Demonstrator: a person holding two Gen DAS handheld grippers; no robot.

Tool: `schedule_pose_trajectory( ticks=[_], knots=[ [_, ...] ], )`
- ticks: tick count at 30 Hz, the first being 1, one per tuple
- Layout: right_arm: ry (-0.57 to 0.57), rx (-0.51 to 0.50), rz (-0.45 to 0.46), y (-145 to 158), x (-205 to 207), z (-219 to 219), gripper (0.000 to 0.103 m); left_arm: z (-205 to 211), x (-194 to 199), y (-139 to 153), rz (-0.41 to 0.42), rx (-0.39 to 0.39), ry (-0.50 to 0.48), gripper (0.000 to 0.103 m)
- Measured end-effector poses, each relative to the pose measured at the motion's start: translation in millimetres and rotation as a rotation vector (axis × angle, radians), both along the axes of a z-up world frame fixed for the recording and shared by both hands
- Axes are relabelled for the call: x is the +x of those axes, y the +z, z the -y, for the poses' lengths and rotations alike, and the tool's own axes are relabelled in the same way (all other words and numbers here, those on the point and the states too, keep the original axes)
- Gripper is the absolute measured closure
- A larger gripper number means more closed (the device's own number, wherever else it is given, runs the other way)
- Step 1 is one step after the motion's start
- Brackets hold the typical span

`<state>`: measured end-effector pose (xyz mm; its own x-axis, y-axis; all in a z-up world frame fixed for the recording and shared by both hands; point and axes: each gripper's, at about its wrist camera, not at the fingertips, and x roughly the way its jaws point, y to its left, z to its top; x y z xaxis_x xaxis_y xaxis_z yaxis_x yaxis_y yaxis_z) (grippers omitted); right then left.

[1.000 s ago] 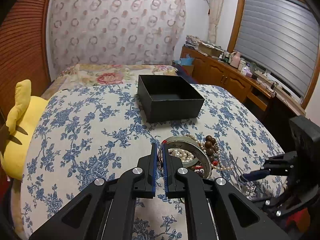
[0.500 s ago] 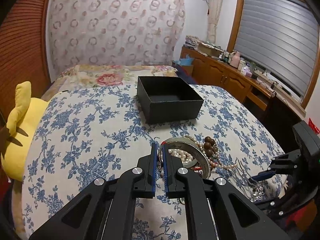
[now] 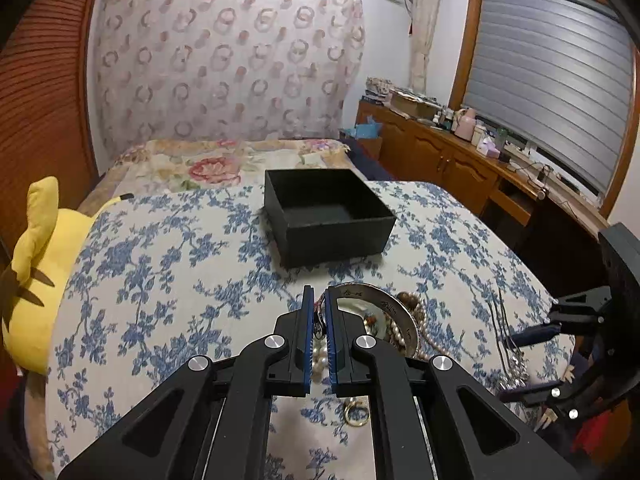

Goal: Organize jewelry
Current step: 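Carry comb and bangle into the black box and open both tools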

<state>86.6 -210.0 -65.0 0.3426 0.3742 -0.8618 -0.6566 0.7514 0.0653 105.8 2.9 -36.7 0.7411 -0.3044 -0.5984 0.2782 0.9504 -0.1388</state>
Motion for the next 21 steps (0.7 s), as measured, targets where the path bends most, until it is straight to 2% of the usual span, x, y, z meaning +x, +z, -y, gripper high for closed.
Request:
schedule_pose_trajectory(
  ticks=[6, 11, 21],
  knots=[
    [-0.02, 0.01, 0.053, 14, 30, -1, 0.044, 8, 20, 13, 0.027, 0.005, -0.008, 0.099],
    [-0.031, 0.008, 0.107, 25, 66, -4, 0.044, 16, 53, 23, 0.053, 0.012, -0.005, 0.099],
    [-0.017, 0.052, 0.149, 39, 132, -12, 0.044, 25, 127, 14, 0.006, 0.034, 0.016, 0.098]
  ],
)
